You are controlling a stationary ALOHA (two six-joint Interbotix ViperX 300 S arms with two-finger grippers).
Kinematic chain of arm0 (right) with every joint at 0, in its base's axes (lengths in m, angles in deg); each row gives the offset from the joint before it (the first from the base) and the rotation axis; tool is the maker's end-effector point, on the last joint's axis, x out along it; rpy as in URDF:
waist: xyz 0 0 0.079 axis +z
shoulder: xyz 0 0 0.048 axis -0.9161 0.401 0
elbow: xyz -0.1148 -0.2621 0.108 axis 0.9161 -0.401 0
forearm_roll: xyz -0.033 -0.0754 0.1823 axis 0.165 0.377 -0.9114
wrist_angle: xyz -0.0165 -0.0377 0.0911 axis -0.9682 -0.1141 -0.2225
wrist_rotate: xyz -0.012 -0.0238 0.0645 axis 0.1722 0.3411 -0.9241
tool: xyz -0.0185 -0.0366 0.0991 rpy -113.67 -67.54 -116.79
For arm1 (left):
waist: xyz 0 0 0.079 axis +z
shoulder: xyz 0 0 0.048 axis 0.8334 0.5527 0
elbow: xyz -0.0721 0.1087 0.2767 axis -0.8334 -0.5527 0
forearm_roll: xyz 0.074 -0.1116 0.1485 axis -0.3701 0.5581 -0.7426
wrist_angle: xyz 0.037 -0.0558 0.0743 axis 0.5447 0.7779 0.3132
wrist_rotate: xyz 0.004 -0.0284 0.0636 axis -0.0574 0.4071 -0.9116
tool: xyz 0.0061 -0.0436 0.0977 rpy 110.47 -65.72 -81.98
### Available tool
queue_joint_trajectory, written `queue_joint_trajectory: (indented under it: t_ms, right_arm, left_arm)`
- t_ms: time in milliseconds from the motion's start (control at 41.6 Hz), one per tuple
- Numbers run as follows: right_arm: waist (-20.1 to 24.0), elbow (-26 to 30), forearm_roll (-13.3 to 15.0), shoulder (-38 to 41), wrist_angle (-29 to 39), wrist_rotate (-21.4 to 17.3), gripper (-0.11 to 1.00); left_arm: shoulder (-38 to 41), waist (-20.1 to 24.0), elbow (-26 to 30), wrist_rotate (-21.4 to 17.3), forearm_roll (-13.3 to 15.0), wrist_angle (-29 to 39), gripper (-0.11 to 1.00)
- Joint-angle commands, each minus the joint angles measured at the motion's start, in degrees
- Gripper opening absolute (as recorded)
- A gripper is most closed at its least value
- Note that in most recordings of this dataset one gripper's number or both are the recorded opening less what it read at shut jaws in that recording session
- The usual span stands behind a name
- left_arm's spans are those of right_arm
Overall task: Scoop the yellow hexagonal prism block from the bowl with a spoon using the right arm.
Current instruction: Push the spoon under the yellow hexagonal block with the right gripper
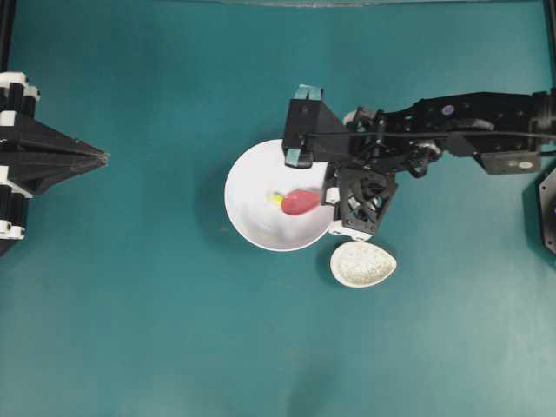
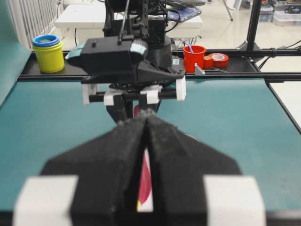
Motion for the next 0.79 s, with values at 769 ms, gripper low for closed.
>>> queue_joint_trajectory:
  t_ms: [769]
  right_arm:
    - [-0.26,3.43,5.01,1.41,-12.39,0.18,0.24]
  left_arm:
    - [0.44,0.0,0.88,0.0,-0.18,-0.26,0.0]
